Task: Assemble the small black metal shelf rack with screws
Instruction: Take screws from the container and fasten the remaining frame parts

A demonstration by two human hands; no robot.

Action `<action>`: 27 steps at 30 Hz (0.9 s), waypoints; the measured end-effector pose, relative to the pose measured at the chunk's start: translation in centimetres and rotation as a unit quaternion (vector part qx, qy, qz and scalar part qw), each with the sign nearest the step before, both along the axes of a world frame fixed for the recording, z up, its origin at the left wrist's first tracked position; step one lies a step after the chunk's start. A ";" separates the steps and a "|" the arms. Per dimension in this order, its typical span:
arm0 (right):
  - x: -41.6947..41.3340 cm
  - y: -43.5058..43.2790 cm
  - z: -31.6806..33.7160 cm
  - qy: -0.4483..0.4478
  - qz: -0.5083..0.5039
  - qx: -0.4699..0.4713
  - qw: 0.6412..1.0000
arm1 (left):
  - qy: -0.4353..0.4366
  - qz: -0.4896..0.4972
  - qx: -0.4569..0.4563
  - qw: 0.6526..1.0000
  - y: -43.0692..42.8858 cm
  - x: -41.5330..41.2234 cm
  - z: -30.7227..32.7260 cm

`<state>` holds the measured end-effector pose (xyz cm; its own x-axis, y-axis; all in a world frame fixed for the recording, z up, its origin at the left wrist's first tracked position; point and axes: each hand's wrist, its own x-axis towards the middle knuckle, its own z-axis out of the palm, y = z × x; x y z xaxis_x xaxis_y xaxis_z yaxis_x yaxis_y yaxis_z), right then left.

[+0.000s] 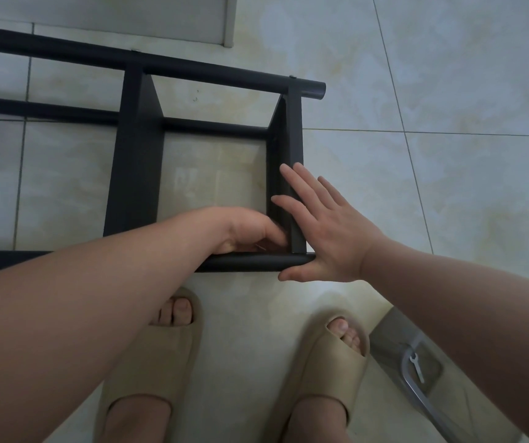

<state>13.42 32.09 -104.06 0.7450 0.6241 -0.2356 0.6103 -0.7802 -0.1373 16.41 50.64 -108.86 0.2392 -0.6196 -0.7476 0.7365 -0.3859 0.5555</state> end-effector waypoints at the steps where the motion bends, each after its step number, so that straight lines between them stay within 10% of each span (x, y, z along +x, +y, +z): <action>1: 0.0 0.0 0.0 0.001 0.000 -0.001 1.000 | -0.002 0.000 0.011 1.000 0.0 0.0 0.0; 27: 0.0 0.0 0.0 0.003 -0.003 -0.004 1.000 | -0.020 -0.031 0.028 0.999 -0.2 0.1 0.5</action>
<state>13.41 32.13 -104.03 0.7472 0.6178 -0.2450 0.6047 -0.7849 -0.1348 16.50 50.45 -108.40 0.2329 -0.5916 -0.7719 0.6880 -0.4608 0.5607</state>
